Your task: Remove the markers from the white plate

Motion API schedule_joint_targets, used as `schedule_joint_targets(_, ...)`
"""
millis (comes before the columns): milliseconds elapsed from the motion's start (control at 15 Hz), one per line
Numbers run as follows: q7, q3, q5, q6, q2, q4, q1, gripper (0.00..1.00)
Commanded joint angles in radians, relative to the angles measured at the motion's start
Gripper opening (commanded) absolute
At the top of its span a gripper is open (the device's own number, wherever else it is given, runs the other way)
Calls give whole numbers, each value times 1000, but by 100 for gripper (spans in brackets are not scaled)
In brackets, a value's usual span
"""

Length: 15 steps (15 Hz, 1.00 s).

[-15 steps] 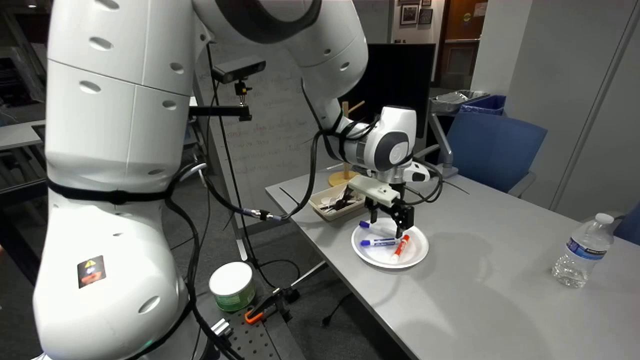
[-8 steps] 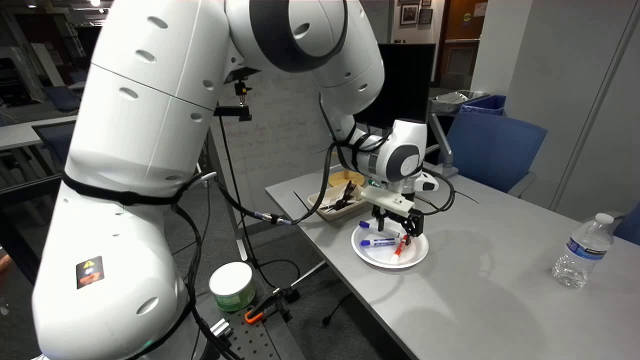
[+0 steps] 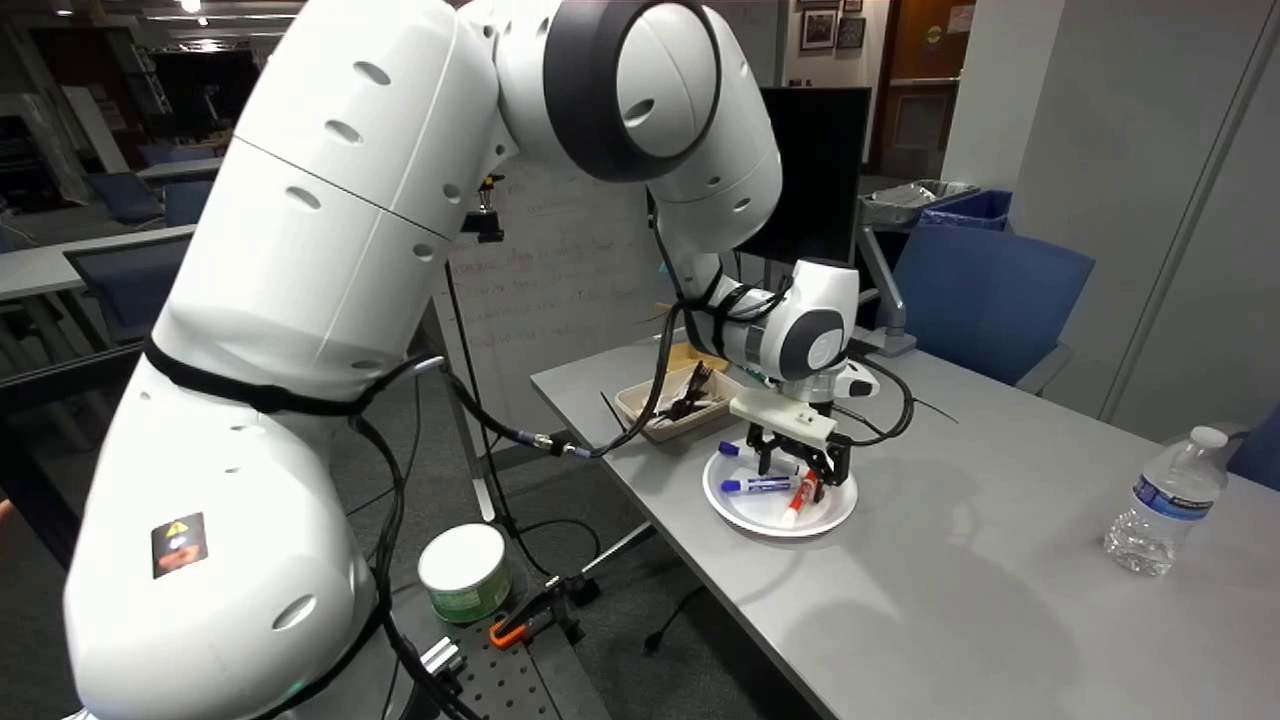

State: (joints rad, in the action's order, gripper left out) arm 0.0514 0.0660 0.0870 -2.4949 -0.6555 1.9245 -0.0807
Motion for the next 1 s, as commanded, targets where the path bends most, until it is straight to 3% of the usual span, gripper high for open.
schedule_joint_targets(0, 28, 8, -10, 29, -18, -24, 9, 100)
schedule_joint_targets(867, 11, 14, -25, 14, 29, 53, 9, 100)
schedule_joint_targets(933, 9, 14, -27, 13, 30, 55, 9, 85)
